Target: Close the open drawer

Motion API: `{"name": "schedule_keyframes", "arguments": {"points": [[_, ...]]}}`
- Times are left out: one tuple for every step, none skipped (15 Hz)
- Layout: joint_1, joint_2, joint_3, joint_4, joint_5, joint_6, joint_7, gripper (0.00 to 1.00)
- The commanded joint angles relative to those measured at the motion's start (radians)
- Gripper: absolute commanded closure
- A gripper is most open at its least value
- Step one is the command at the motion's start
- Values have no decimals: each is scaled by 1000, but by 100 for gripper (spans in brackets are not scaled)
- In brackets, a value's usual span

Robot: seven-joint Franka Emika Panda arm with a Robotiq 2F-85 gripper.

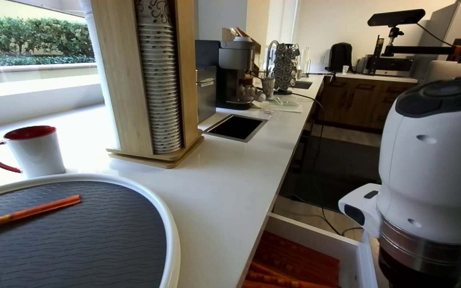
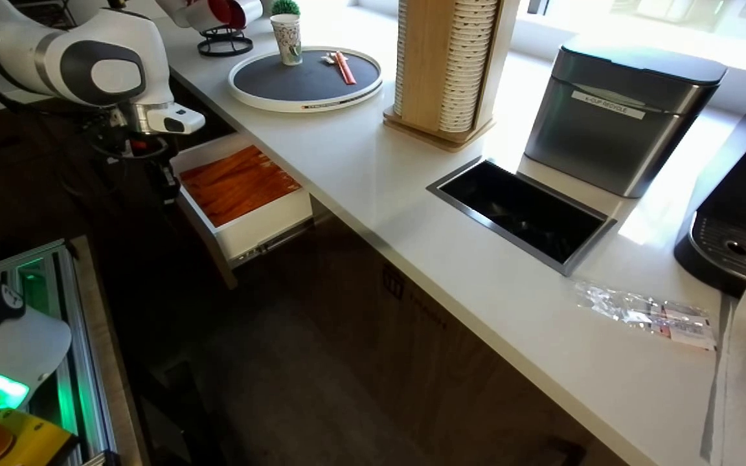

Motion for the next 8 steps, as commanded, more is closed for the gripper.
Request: {"name": "schedule_keyframes", "arguments": {"points": [[-38, 46, -50, 0, -188, 142, 35, 100], [-45, 44, -66, -1, -241, 168, 47, 100], [-55, 42, -90, -1, -316, 193, 66, 100], [-66, 40, -116, -1, -391, 215, 85, 100], [-81, 40, -143, -2, -468, 239, 100, 100], [-100, 43, -173, -2, -536, 269, 96, 100], [-115, 47, -198, -2, -603, 297, 103, 100], [-80, 32, -158, -3, -488, 242, 78, 100]]}}
